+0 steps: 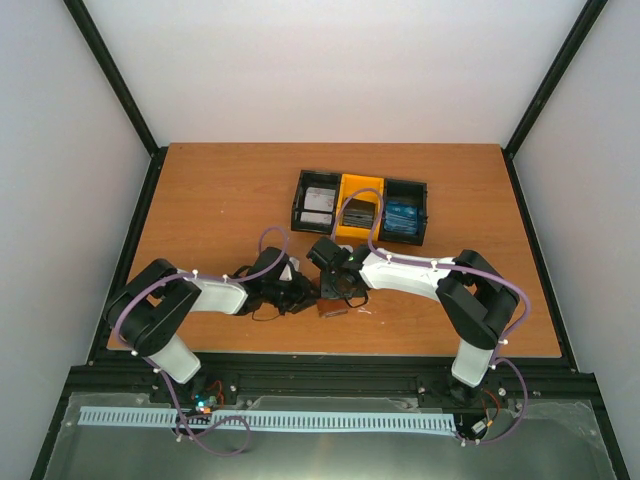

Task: Put the credit cards into the card holder
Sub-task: Close the card holder at the center of the board.

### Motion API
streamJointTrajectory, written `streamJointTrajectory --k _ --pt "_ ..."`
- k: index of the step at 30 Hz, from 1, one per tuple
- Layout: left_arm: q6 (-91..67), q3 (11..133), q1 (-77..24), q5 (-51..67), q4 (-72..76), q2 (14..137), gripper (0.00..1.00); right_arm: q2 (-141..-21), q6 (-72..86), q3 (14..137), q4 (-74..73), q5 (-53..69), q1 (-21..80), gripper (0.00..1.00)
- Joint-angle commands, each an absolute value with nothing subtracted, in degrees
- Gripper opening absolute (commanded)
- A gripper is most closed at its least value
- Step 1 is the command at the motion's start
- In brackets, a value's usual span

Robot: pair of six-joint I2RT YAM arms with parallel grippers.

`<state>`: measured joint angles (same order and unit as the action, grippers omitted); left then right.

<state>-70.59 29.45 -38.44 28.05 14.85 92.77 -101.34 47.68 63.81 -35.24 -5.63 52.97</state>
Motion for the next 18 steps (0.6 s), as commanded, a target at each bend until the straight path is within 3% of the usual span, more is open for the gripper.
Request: streamJointTrajectory --k 1,18 --pt "-69.4 26.5 -39.2 21.8 2.5 98.1 0.3 -101.6 49.0 64.1 -32.7 -5.9 53.7 0.03" --pt "-68.7 27.3 -39.2 20.0 0.0 98.3 0.25 -104.0 47.5 65.0 -35.6 -5.8 53.7 0.03"
